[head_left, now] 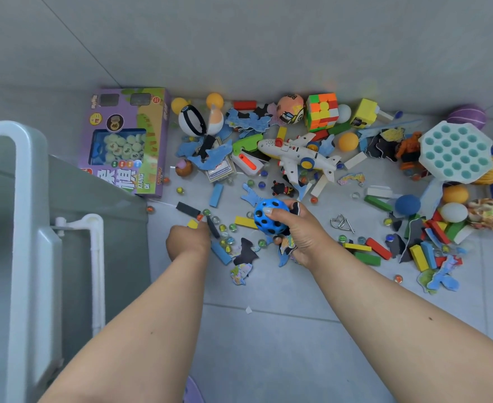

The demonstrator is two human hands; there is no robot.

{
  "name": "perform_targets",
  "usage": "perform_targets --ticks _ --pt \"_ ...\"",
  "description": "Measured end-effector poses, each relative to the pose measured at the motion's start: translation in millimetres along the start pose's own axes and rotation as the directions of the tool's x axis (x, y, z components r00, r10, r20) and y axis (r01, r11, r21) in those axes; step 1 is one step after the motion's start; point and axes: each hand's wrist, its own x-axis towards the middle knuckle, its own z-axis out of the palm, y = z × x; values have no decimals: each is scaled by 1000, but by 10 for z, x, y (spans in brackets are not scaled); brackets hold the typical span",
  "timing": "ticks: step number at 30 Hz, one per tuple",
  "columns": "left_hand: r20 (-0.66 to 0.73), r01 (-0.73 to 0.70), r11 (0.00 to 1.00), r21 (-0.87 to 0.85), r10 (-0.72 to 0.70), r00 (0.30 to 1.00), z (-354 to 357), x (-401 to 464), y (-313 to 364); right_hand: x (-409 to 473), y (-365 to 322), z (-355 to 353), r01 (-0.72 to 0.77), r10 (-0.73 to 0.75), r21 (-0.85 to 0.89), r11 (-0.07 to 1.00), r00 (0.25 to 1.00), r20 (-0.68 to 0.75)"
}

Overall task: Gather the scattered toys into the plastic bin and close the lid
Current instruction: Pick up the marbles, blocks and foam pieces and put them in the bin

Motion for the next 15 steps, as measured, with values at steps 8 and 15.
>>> perform_targets --ticks 8,15 --pt "48 -48 991 129 42 998 64 14 185 2 -14 -3 0 0 6 1000 1000 7" --pt "79 -111 953 282 92 993 37 28 261 3 -9 -19 -1 1 8 1000 1000 12"
